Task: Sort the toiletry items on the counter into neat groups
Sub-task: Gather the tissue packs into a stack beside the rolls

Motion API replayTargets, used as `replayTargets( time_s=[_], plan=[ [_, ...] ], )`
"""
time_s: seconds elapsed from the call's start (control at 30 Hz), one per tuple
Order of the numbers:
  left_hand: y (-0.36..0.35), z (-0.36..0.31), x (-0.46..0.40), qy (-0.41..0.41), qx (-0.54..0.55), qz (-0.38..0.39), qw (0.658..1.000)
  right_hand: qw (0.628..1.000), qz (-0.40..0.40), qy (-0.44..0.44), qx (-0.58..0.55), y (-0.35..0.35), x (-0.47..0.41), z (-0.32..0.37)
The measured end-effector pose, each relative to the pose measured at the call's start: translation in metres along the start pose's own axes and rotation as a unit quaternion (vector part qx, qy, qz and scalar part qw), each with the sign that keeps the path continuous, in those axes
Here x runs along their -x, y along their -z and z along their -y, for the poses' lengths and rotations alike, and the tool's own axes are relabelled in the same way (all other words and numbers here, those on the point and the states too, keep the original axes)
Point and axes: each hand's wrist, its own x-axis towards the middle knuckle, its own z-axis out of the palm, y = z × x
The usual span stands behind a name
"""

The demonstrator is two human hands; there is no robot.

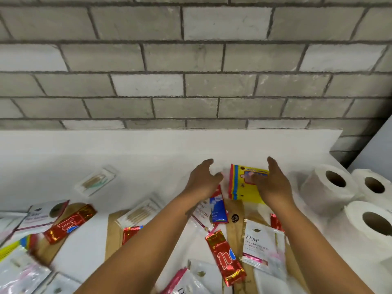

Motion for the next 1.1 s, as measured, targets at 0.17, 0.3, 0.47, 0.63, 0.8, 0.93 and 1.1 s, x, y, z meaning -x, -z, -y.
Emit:
replayTargets(
  time_s=[0.17,0.3,0.47,0.63,0.8,0.93,1.1],
  plan=[
    [0.085,0.051,0.051,-0.017,-0.055,-0.074,0.996,0.993,0.031,0.064,-0.099,-0.049,0.051,0.059],
    [0.161,0.104,0.096,-0.001,-0.121,-0.116,0.986,0.985,0.094,0.101,-0.099,-0.105,0.095,0.103],
    [0.247,0.178,0.151,0.072,-0.176,-0.143,0.971,0.972,0.163,0.142,-0.088,-0.169,0.152,0.15],
    [0.304,0.258,0.191,0.18,-0.303,-0.045,0.935,0.95,0.252,0.176,-0.054,-0.225,0.207,0.18],
    [0.311,0.298,0.204,0.227,-0.364,0.062,0.901,0.937,0.292,0.194,0.008,-0.264,0.251,0.192],
    [0.316,0.312,0.203,0.215,-0.342,0.044,0.914,0.925,0.272,0.224,0.144,-0.288,0.271,0.188],
    [0.328,0.315,0.201,0.183,-0.288,0.003,0.94,0.924,0.265,0.198,0.192,-0.299,0.276,0.178]
  ],
)
